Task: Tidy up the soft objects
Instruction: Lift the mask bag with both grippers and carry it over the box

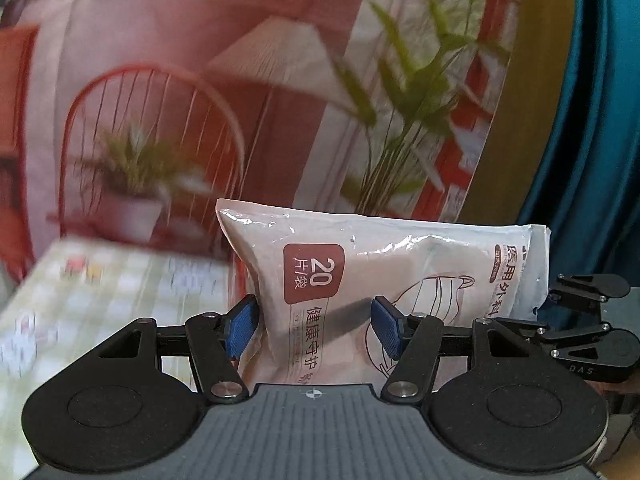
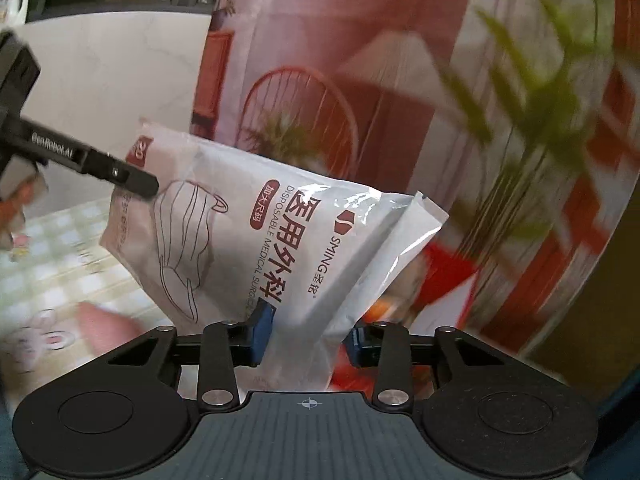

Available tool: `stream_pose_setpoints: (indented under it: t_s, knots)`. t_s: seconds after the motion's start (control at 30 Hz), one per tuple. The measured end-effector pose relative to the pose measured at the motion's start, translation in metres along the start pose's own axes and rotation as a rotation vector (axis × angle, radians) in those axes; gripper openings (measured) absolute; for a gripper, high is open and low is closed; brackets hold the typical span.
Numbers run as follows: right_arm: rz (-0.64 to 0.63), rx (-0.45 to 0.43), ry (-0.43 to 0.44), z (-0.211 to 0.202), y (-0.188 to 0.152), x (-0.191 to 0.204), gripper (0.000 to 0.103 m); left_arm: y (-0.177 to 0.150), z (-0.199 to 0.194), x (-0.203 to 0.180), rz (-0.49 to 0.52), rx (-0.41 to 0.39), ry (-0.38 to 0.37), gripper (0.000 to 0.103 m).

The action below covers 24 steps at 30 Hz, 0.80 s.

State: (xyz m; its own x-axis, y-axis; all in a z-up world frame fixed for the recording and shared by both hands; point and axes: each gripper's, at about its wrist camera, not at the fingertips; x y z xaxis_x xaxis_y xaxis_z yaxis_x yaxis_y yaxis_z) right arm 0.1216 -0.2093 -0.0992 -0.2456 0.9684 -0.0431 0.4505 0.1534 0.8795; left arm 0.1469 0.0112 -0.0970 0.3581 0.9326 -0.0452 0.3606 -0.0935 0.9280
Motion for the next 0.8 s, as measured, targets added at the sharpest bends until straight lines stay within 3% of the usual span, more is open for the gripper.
stream_pose_setpoints:
  t_s: [0.3, 0.53, 0.8]
  knots:
    - [-0.013, -0.143, -0.109, 0.021, 0.038, -0.038, 0.031, 0.050, 0.048, -0.004, 0.026, -0.078, 0.021, 0.063]
    - [0.041, -0.125, -0.133, 0.061, 0.029, -0.062, 0.031, 0.050, 0.092, -0.002, 0.042, -0.026, 0.025, 0.062]
    - [0.114, -0.122, -0.136, 0.072, 0.011, -0.079, 0.028, 0.043, 0.107, -0.001, 0.061, 0.024, -0.003, 0.062]
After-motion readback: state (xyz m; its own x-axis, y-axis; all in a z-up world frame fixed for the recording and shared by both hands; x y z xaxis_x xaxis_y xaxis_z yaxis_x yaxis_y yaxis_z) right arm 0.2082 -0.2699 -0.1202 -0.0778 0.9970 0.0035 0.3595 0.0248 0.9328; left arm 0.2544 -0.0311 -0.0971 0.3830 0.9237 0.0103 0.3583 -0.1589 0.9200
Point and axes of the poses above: each gripper's, at about its wrist camera, not at the fingertips, and z roughly the way its jaws point, x to its left, y to its top, and after that the axes turned 10 degrees about z, right-handed
